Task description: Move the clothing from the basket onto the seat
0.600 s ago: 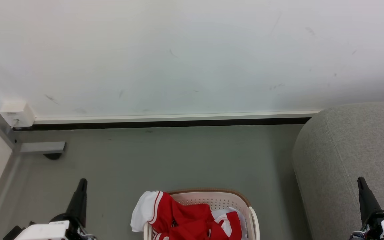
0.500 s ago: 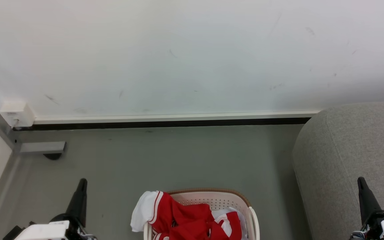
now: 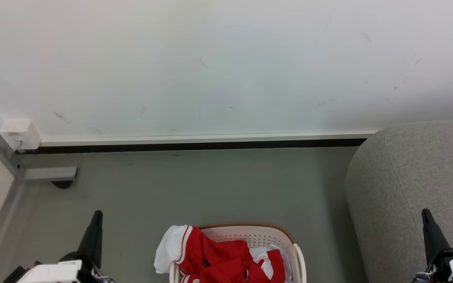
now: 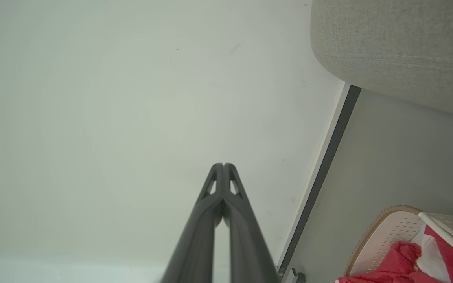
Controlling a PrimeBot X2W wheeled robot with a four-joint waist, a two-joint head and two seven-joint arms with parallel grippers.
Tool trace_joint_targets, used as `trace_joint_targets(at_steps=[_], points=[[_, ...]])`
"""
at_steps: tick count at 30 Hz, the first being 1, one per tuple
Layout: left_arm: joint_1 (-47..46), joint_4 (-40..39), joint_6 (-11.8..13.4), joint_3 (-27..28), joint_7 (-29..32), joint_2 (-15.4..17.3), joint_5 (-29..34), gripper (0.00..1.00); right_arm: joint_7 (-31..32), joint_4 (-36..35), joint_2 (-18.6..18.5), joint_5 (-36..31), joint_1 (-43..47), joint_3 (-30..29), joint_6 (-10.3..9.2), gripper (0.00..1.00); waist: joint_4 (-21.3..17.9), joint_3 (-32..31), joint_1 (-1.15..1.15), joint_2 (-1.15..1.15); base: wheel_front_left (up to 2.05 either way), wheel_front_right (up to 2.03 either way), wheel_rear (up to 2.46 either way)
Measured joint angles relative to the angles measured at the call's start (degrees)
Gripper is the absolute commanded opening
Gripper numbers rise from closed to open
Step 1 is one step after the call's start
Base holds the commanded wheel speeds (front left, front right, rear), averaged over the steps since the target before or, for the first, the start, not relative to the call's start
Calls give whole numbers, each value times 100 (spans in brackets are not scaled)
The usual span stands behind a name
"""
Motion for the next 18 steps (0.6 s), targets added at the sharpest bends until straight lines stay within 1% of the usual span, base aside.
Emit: trace_joint_targets(at_steps=[18], points=[[0,0,-1,-2,0,0,0,0,0,0,0,0,0,0,0,0,0,0,0,0,0,0,0]])
